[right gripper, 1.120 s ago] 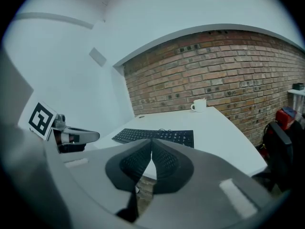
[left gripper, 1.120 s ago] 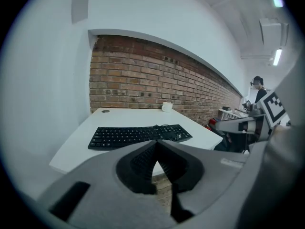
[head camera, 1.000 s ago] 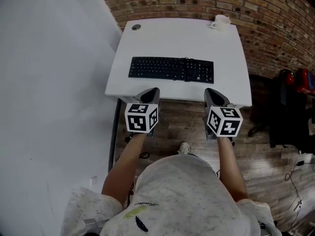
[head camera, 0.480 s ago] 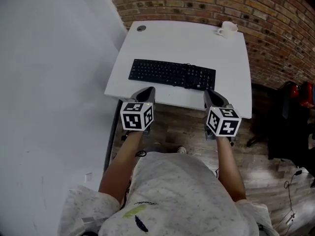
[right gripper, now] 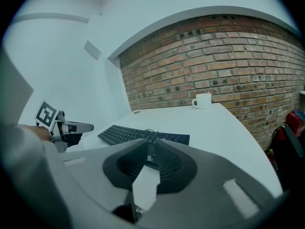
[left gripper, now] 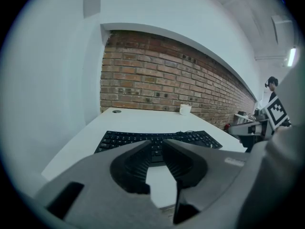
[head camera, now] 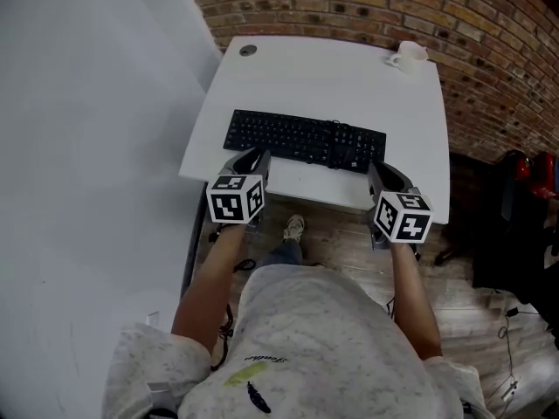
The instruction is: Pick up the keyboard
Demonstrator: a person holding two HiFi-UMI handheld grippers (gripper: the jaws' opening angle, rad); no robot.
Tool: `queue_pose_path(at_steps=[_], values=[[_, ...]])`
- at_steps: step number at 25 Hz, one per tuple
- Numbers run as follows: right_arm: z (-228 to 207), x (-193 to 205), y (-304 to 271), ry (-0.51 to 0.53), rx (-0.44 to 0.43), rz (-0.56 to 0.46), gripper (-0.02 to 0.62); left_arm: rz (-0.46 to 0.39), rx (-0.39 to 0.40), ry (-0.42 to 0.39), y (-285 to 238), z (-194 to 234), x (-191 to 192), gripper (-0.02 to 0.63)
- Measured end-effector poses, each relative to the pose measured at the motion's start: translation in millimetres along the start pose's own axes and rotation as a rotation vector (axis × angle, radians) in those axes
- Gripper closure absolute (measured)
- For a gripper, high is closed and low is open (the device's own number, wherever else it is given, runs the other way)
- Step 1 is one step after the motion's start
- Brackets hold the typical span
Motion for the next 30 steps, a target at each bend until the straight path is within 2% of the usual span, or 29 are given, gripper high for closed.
queue_pose_path(at_steps=[9, 22, 27, 30], values=[[-19, 13, -46, -0.011, 0.068, 0.069, 0.469, 0.06, 0.0, -0.026, -50, 49, 7, 0.425], [-46, 19, -90, -0.018, 0.19, 0.116, 0.291, 0.14, -0.08, -0.072, -96, 117, 12, 0.208], [-53, 21, -101, -0.053, 0.213, 0.131, 0.241, 0.179, -0.049, -0.056, -109, 128, 17, 0.136], [-54, 25, -109, -0.086, 0.219, 0.147, 0.218, 0.2, -0.028, -0.043, -115, 132, 21, 0.115]])
Point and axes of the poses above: the fingertips, and each gripper's own axes: y backward along the fingers, z to its left, x out of its underside, the point moved 5 cm from there along y, backward along the fingers, and after that the axes turned 11 degrees about -z, right-handed, at the moved point
